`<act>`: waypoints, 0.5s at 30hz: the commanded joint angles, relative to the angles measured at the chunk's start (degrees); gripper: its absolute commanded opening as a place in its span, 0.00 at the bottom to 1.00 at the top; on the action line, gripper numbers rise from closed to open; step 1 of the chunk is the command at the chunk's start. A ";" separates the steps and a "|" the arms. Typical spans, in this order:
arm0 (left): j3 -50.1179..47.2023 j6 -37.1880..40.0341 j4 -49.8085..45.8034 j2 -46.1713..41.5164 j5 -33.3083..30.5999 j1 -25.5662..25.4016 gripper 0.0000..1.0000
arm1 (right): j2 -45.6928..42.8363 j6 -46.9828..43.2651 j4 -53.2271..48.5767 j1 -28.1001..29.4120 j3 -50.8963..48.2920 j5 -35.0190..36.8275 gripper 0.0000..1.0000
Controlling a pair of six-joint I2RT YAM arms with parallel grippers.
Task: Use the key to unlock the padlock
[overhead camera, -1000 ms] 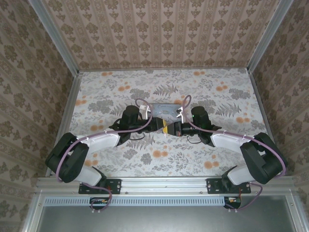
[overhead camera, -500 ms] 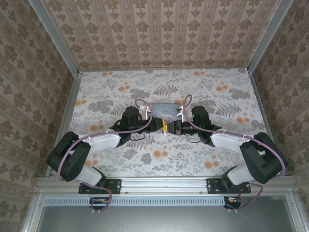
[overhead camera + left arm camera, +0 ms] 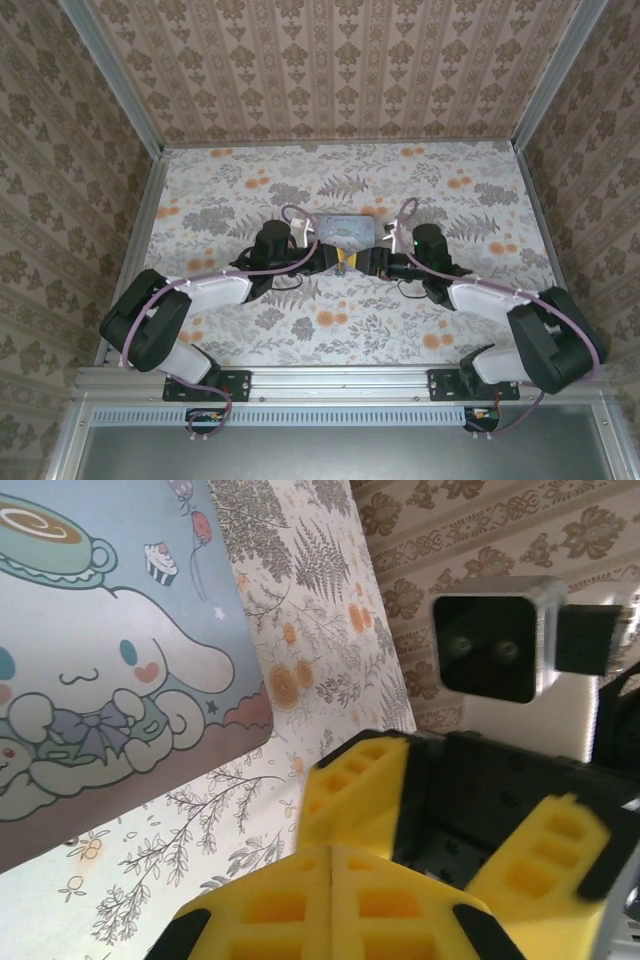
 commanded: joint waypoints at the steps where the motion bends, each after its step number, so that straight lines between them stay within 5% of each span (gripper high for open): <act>1: 0.76 3.14 -0.72 -0.22 -0.38 1.10 0.00 | -4.77 1.50 0.64 -1.15 -2.13 2.98 0.63; 9: 1.21 9.55 -2.92 -2.27 0.58 2.22 0.00 | -6.88 3.57 3.48 -1.36 -3.82 3.46 0.62; 15: 0.97 8.00 0.95 -2.66 0.44 2.13 0.00 | -3.07 8.15 14.92 -0.60 -4.97 3.63 0.57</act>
